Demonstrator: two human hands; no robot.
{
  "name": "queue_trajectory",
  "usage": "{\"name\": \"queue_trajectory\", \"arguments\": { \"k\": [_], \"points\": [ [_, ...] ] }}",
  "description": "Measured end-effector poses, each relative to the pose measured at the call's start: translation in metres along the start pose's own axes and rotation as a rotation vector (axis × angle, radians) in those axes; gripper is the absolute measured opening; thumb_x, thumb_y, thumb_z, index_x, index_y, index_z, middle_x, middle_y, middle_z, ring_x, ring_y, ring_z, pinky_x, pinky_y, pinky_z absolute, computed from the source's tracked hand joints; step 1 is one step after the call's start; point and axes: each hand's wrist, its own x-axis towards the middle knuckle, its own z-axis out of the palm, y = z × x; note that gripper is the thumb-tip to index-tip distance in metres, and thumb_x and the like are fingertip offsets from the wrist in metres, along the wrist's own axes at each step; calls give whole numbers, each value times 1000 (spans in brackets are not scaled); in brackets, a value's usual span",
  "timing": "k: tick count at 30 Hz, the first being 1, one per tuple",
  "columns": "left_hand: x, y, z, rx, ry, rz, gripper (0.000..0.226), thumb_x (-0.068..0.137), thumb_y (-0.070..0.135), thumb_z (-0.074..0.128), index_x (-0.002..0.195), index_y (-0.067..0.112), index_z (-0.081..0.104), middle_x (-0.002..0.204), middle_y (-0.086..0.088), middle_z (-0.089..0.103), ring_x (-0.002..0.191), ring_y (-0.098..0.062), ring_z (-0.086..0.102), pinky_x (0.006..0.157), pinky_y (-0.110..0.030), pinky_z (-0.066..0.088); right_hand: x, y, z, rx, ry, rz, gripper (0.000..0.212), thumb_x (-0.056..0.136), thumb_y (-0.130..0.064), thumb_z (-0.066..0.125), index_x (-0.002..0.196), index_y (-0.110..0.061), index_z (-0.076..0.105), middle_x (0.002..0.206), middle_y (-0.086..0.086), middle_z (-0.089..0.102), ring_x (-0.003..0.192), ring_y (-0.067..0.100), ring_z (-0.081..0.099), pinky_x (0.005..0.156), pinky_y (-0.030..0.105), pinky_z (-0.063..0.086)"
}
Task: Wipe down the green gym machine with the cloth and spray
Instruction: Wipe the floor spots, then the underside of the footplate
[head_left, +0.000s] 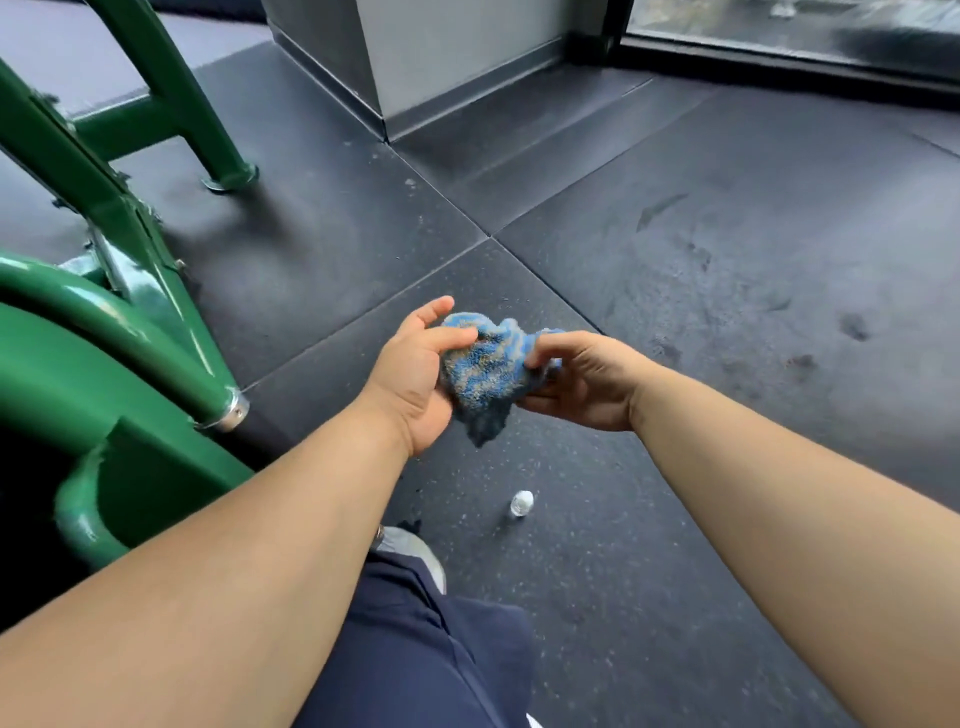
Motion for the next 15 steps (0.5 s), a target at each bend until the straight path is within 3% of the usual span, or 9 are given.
{"name": "queue_trajectory", "arguments": {
  "k": [3, 5, 7, 8, 10, 12, 13, 15],
  "points": [
    [-1, -2, 1, -20, -91, -19, 50, 82, -20, 34, 114, 11, 56, 104, -16, 62, 92, -29, 61, 89, -43, 52, 0, 7, 2, 22, -145, 16, 23, 81, -20, 60, 102, -16, 67, 97, 5, 72, 84, 18, 67, 85, 30, 51],
    [-2, -1, 3, -31, -137, -24, 60, 73, -23, 23, 110, 8, 58, 114, -21, 59, 101, -35, 56, 102, -50, 43, 3, 10, 3, -1, -229, 70, 43, 79, -41, 60, 113, -15, 66, 109, 8, 71, 95, 21, 68, 87, 33, 51],
    [0, 0, 3, -57, -120, -6, 68, 67, -24, 16, 107, 12, 58, 115, -21, 59, 103, -35, 56, 106, -51, 38, 3, 9, 7, 3, -283, 97, 53, 79, -51, 57, 116, -14, 66, 113, 10, 70, 101, 25, 67, 93, 36, 50],
    [2, 0, 1, -62, -100, 9, 72, 66, -25, 16, 107, 16, 57, 111, -19, 59, 100, -32, 57, 104, -49, 40, 4, 7, 9, 11, -288, 82, 50, 80, -47, 57, 115, -13, 66, 111, 12, 70, 100, 26, 67, 94, 38, 50],
    [4, 1, -2, -44, -59, 33, 79, 68, -28, 17, 115, 23, 54, 102, -13, 60, 92, -27, 58, 92, -42, 46, 7, 1, 11, 21, -218, -39, 34, 82, -21, 60, 114, -10, 63, 109, 13, 69, 94, 24, 67, 91, 36, 52],
    [7, 3, -5, -55, -31, 55, 83, 71, -26, 18, 131, 23, 46, 103, -9, 62, 92, -25, 60, 83, -42, 49, 12, -6, 12, 55, -141, -179, 41, 82, 11, 51, 117, -8, 60, 110, 12, 67, 92, 22, 67, 84, 32, 55],
    [6, 6, -4, -98, -41, 49, 78, 75, -23, 21, 136, 22, 42, 108, -10, 62, 93, -25, 61, 79, -42, 52, 13, -10, 13, 83, -134, -218, 50, 81, 20, 44, 119, -9, 59, 110, 12, 67, 93, 23, 67, 81, 32, 57],
    [3, 9, -4, -141, -66, -14, 47, 90, -6, 32, 131, 10, 48, 113, -14, 63, 92, -28, 65, 77, -43, 54, 12, -17, 14, 94, -143, -262, 62, 78, 27, 36, 121, -11, 58, 112, 12, 67, 100, 27, 66, 83, 34, 57]
  ]
}}
